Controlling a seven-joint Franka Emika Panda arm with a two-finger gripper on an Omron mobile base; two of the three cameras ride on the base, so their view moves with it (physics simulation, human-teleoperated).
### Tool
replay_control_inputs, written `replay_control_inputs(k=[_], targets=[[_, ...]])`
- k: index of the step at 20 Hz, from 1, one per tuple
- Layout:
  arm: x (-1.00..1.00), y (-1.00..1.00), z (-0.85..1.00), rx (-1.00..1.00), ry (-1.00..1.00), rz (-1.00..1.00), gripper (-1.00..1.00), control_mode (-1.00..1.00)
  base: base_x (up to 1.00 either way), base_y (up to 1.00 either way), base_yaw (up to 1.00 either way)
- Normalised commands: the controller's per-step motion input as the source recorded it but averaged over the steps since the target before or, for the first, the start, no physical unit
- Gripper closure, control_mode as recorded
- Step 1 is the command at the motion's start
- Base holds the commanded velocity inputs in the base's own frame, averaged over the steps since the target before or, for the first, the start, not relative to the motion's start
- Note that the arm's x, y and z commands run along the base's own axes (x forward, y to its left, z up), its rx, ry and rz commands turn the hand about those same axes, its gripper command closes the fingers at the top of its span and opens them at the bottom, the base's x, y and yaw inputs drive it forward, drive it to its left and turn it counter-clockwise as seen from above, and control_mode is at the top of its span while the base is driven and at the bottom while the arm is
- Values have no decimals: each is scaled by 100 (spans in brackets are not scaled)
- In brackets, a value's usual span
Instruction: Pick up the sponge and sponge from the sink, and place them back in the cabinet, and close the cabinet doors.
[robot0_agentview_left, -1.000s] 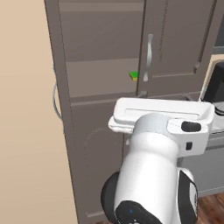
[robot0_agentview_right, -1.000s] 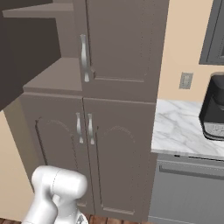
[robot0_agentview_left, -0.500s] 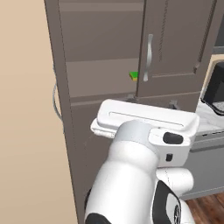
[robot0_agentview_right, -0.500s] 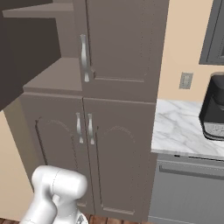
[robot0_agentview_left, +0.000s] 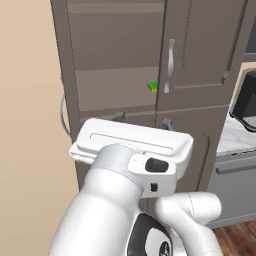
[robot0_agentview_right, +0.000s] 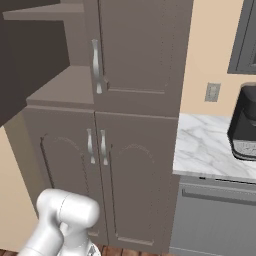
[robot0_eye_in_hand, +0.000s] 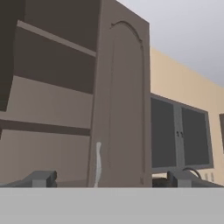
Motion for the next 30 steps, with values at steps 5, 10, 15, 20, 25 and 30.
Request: replay_control_inputs(k=[5,10,15,20,25,30], targets=[[0,44,-4,0,0,0,-100,-100,0,0,0],[4,47,-6,0,0,0,-100,-100,0,0,0],[10,37,-2,0,0,0,-100,-100,0,0,0],[18,32,-4,0,0,0,-100,-100,0,0,0],[23,30,-12,0,0,0,-100,-100,0,0,0],[30,33,-21,0,0,0,-100,-100,0,0,0]])
